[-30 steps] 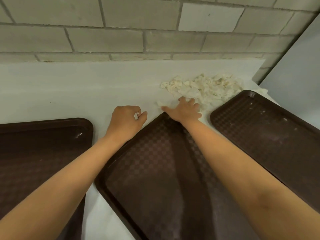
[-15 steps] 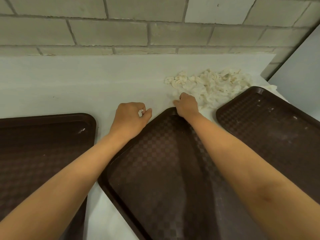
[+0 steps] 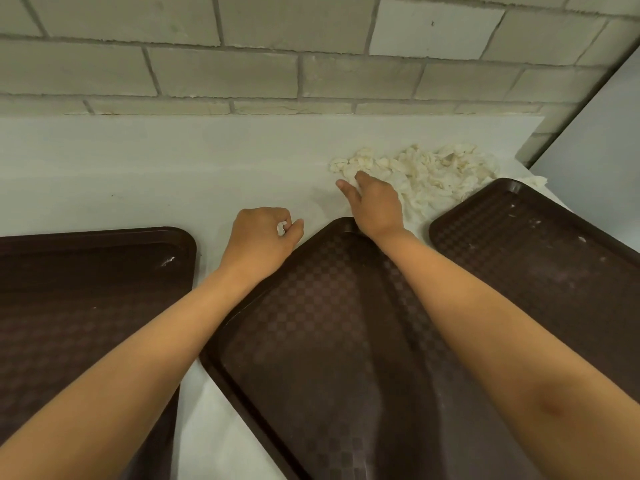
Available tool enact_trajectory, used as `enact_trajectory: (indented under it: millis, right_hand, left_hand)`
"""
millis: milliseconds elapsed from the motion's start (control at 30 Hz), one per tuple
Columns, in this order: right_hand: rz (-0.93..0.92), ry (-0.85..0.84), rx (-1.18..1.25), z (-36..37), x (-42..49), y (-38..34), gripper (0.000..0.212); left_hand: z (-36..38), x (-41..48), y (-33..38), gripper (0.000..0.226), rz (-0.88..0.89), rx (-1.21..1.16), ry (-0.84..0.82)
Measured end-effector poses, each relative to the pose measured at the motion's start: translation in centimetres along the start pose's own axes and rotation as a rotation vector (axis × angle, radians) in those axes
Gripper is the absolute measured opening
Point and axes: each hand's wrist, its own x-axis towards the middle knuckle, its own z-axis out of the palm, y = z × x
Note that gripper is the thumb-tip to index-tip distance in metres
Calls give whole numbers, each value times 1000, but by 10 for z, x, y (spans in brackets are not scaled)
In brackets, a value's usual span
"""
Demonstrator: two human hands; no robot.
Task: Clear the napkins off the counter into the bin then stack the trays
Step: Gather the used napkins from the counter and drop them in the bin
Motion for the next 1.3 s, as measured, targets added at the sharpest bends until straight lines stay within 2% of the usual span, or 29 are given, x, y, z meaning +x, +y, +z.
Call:
enact_trajectory:
  millis: [133, 267, 533, 733, 1033, 1300]
  right_hand:
    - [-20, 45, 27, -10, -12, -14, 55]
    - [-8, 11, 29, -18, -29, -25, 59]
    - [-49, -17, 41, -36, -68, -38, 58]
    - [-59, 5, 39, -44, -103, -46, 60]
    - [-108, 33, 37, -68, -148, -57, 58]
    - [-151, 17, 70, -101, -190, -44, 57]
  left_hand:
    - [-2, -4, 3, 37, 21, -15, 18]
    - [-5, -9, 8, 38, 16, -51, 6]
    - [-12, -30, 20, 44, 58, -45, -7]
    - [-19, -52, 26, 37, 106, -90, 9]
    - [-33, -82, 47, 40, 203, -71, 77]
    - [-35, -127, 86, 38, 123, -43, 164]
